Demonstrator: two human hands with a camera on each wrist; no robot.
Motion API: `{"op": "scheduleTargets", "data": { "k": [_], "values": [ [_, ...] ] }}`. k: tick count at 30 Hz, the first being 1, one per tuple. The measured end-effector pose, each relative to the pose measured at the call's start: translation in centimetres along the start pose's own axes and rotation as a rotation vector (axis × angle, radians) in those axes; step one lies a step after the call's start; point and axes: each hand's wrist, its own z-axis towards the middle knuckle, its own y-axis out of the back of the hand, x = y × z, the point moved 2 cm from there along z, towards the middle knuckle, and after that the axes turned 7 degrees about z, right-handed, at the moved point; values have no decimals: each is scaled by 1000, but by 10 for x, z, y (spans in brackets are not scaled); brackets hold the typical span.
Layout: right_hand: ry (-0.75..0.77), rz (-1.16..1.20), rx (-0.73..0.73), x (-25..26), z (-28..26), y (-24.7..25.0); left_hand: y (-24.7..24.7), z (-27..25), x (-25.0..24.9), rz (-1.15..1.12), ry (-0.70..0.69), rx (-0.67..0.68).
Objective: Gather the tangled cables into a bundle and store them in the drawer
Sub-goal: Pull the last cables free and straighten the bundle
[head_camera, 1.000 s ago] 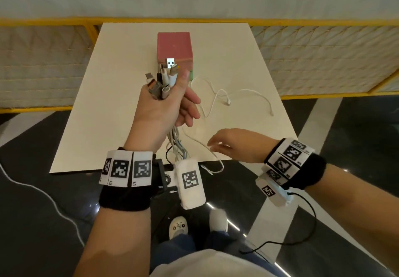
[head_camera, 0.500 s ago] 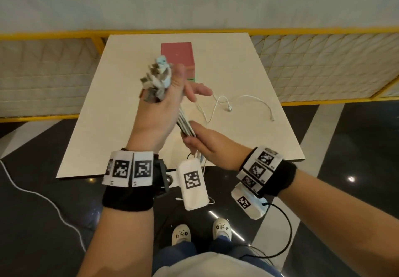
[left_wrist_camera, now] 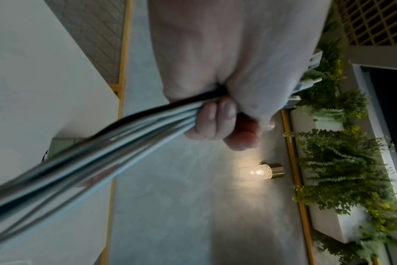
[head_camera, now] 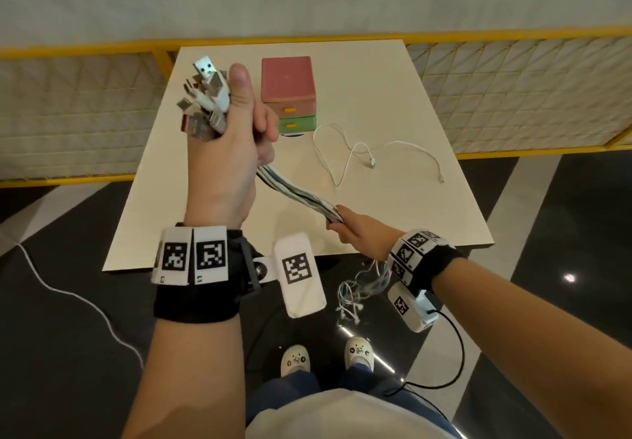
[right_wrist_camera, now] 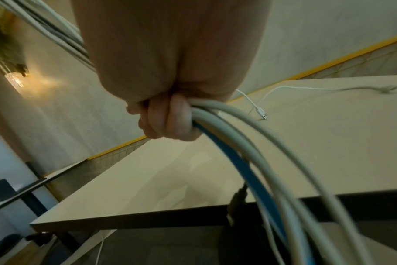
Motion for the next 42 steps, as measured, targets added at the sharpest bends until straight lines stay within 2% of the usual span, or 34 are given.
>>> {"op": "scheduleTargets", "data": {
  "k": [3, 7, 14, 16, 18, 20, 22, 25, 29, 33, 35, 38, 42],
  "values": [
    [-50, 42, 2, -9, 0, -2, 5, 4, -7, -14, -43, -36],
    [-157, 13, 126, -29, -8, -8, 15, 10, -11, -66, -65, -110],
    [-260, 20, 243, -41, -6, 6, 11, 19, 5, 11, 51, -101],
    [-254, -2, 136, -52, 3, 20, 4, 22, 15, 2, 104, -90],
    [-243, 49, -74, -59, 18, 36, -5, 22, 32, 16, 158, -70],
    [-240, 172, -286, -58, 34, 53, -13, 20, 51, 78, 205, -43],
    [-257, 354, -428, -53, 52, 69, -18, 18, 66, 132, 256, -36],
    [-283, 552, -465, -50, 83, 81, -22, 20, 80, 147, 309, -44],
    [-295, 488, -476, -51, 110, 83, -19, 25, 87, 136, 320, -38],
    [-201, 598, -626, -41, 105, 83, -12, 28, 87, 136, 323, -15],
    [-115, 670, -641, -27, 95, 83, -9, 28, 85, 174, 326, -14],
    [64, 563, -501, 7, 71, 81, -7, 29, 86, 195, 349, -22],
    [263, 327, -264, 45, 31, 77, -11, 31, 94, 196, 453, -3]
  ]
}}
